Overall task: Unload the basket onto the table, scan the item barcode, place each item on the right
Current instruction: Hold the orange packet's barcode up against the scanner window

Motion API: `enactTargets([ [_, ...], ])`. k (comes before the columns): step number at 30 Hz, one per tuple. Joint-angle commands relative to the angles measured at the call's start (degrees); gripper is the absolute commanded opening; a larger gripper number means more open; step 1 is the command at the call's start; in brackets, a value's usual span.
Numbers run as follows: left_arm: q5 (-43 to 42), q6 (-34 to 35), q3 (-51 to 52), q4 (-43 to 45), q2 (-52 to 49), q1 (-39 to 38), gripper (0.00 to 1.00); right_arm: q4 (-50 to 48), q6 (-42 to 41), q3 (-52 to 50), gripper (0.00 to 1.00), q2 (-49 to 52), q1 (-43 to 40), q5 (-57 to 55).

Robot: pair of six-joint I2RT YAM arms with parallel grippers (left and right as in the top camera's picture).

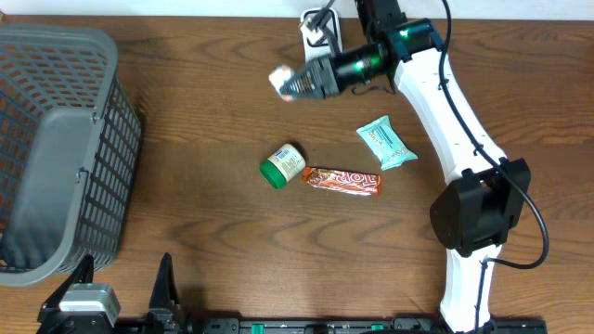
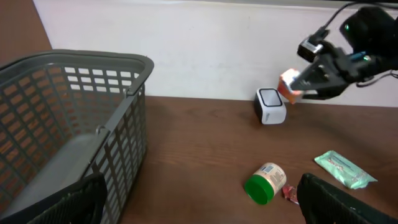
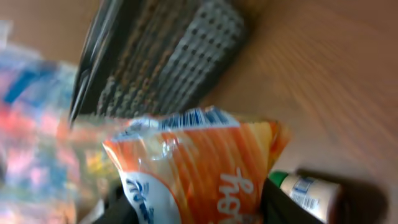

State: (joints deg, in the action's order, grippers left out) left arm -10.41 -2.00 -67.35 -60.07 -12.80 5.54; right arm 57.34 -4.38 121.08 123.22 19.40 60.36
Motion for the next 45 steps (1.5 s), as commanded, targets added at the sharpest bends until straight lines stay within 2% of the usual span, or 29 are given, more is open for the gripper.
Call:
enactTargets([
  [1,-0.57,-0.92,-0.09,0.07,0.22,0.24,0.98,-5.07,-28.85,0.74,0.39,-0.96,-0.02,-9.49],
  [3,-0.55,-0.92,-0.09,0.07,0.22,0.24,0.98,-9.86,-36.28,0.74,0.38,-0.96,-0.63,-9.46],
  [6,-0.57,-0.92,-0.09,0.07,0.22,0.24,0.98,-16.76,-44.81,0.74,0.44,-0.96,-0.98,-9.55],
  [17,-0.57,-0.92,-0.09,0.07,0.22,0.24,0.98,-44.06,-66.58,0.74,0.47,4.24,-1.86,-15.74],
  [21,-0.57,-0.92,-0.09,0.07,0.22,0.24,0.98,-53.86,-77.46,0.74,0.47,9.18,-2.84,-15.91],
  [31,-0.57,-0.92,-0.09,0.07,0.22,0.24,0.98,-82.97,-113.04,0.74,0.46,27.96,-4.7,-16.59],
  [32,-0.57,-0.92,-0.09,0.07,0.22,0.24,0.98,-86.2,-113.15,0.74,0.43,29.57,-4.74,-17.4],
  [33,-0.57,-0.92,-0.09,0.07,0.22,0.24,0.98,-88.52,-113.15,0.74,0.45,31.01,-4.79,-18.45],
  [41,-0.57,-0.92,-0.09,0.07,0.22,0.24,0.98,-88.04,-113.18,0.76,0.41,32.26,-5.22,-21.05],
  [43,-0.57,-0.92,-0.09,0.07,0.22,0.24,0.98,-88.15,-113.15,0.76,0.38,32.26,-5.44,-20.28],
  [45,-0.57,-0.92,-0.09,0.07,0.22,0.24,0.98,-89.88,-113.15,0.76,0.29,32.26,-5.51,-19.37],
])
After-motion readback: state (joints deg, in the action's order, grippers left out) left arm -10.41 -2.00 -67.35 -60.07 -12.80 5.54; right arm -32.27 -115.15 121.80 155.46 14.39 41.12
